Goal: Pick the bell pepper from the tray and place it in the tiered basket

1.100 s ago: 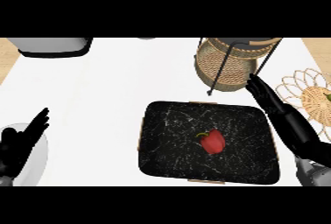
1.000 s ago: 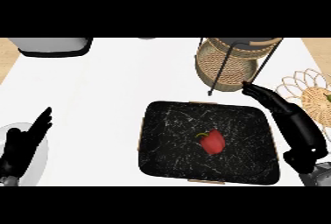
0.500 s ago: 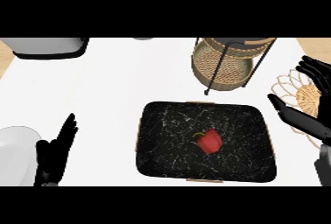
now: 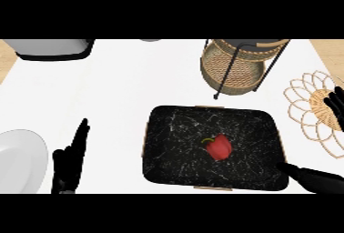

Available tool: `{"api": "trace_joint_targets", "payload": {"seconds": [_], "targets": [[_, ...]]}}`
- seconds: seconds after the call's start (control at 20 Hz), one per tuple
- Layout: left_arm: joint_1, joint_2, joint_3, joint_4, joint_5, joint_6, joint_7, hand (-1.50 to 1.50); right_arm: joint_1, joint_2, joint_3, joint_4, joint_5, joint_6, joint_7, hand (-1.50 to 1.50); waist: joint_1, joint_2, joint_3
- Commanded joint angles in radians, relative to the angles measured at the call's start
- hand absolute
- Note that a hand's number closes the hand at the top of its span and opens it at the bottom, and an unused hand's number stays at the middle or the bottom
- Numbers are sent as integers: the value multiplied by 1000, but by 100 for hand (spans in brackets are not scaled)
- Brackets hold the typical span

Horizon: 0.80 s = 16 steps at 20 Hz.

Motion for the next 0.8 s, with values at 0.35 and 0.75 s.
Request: {"api": "trace_joint_targets", "payload": {"seconds": [0.35,0.75], "targets": [[13,-16,4,5,4,-5,-1,0,132,-342,125,-298,450,95,515,-150,5,2,-7],[-16,-33,-1,19,-20,5,14,0,-3,-233,421,-398,857,132,936,-150,26,6,-4]]}}
